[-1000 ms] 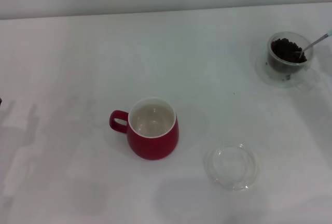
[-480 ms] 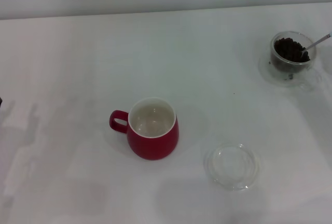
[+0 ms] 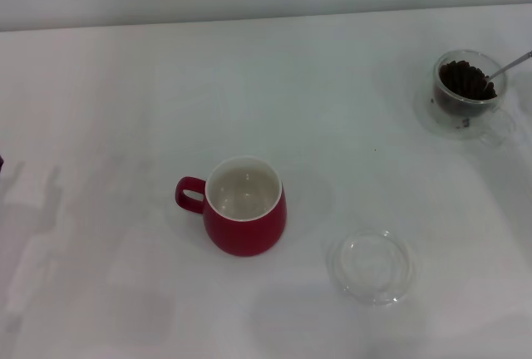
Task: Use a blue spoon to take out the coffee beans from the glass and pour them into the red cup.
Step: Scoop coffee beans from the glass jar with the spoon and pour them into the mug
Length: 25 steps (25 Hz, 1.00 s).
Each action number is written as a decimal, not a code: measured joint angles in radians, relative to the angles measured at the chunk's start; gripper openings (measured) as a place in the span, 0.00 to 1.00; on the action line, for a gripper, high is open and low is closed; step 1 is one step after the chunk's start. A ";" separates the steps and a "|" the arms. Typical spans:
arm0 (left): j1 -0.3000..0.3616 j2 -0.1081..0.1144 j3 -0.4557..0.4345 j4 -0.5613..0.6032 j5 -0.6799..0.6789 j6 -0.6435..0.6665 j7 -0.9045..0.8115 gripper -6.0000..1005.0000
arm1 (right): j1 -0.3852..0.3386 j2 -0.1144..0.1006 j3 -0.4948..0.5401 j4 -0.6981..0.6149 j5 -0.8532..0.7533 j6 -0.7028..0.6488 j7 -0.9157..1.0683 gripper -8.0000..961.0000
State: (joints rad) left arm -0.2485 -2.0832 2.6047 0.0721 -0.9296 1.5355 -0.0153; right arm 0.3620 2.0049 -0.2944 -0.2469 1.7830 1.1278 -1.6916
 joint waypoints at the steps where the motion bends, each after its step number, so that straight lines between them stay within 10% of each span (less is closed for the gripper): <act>1: 0.000 0.000 0.000 0.000 0.000 0.000 0.000 0.51 | 0.000 0.000 0.000 0.000 0.001 -0.001 0.003 0.18; 25: -0.007 0.002 0.000 0.000 0.000 -0.002 0.000 0.51 | -0.007 -0.003 0.001 -0.009 0.036 -0.002 0.052 0.18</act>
State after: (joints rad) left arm -0.2550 -2.0810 2.6046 0.0721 -0.9298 1.5339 -0.0153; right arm 0.3553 2.0018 -0.2930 -0.2556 1.8193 1.1257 -1.6400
